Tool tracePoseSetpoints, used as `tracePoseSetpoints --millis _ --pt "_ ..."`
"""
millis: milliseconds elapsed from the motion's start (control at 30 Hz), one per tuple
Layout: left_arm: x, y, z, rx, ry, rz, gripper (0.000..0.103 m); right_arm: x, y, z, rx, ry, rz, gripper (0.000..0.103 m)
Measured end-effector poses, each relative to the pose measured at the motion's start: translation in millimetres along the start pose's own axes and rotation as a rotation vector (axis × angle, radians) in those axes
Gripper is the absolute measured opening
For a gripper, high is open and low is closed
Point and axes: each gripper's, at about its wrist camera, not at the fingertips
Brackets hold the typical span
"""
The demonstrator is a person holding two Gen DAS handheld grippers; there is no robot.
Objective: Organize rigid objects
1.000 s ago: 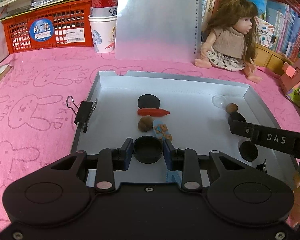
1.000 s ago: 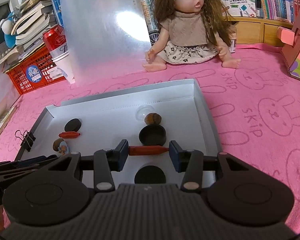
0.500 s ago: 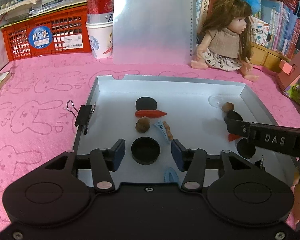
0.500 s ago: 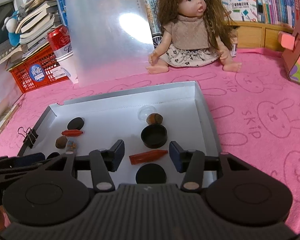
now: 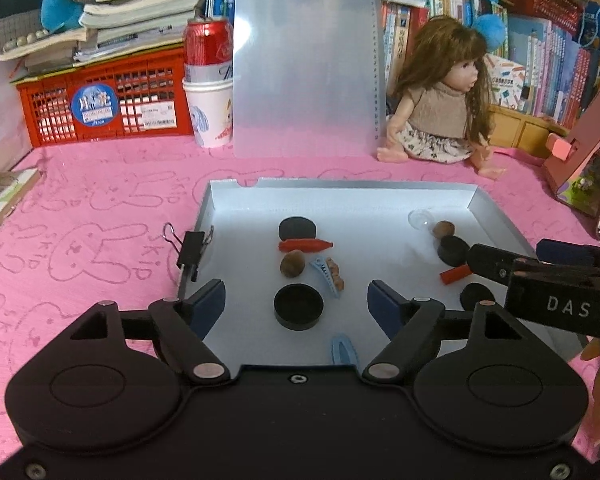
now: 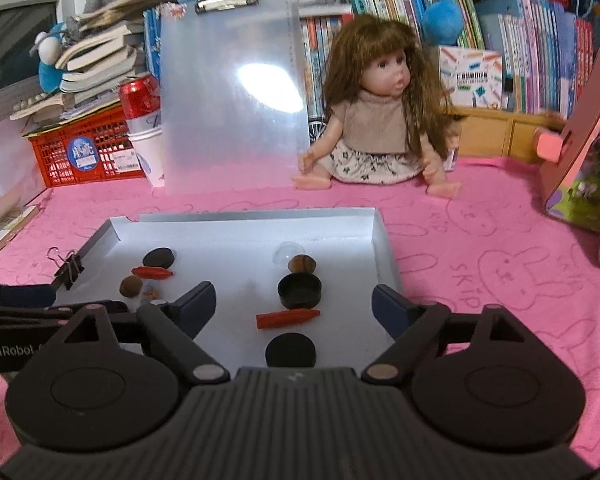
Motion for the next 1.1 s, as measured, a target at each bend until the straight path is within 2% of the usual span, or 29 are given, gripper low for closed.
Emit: tracePoseSetpoints --millis 100,333,500,1100 --pt "-2.1 10.7 4.9 0.010 -0.022 0.025 0.085 -2.3 12.7 1.1 0.001 0.011 0.037 0.096" --pt "-10.3 30.6 15.6 0.013 -0.049 0.058 0.086 -10.2 42.0 6.4 0.017 0.001 0.095 0.103" --pt "-22.5 46.8 20.7 0.005 -0.053 0.085 0.087 -21.8 62.6 13.0 0.005 -0.001 0.139 0.103" --pt "-71.2 81.8 32.2 -0.004 -0.071 0.112 0.088 -66.7 86.3 25.9 0.022 0.002 0.109 0.103"
Point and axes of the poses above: each gripper's, at about its wrist camera, not at the fingertips, and y roughly against the way its jaws point, z to its right, x to its top, and after that the axes turned 15 degrees about -x, right-handed
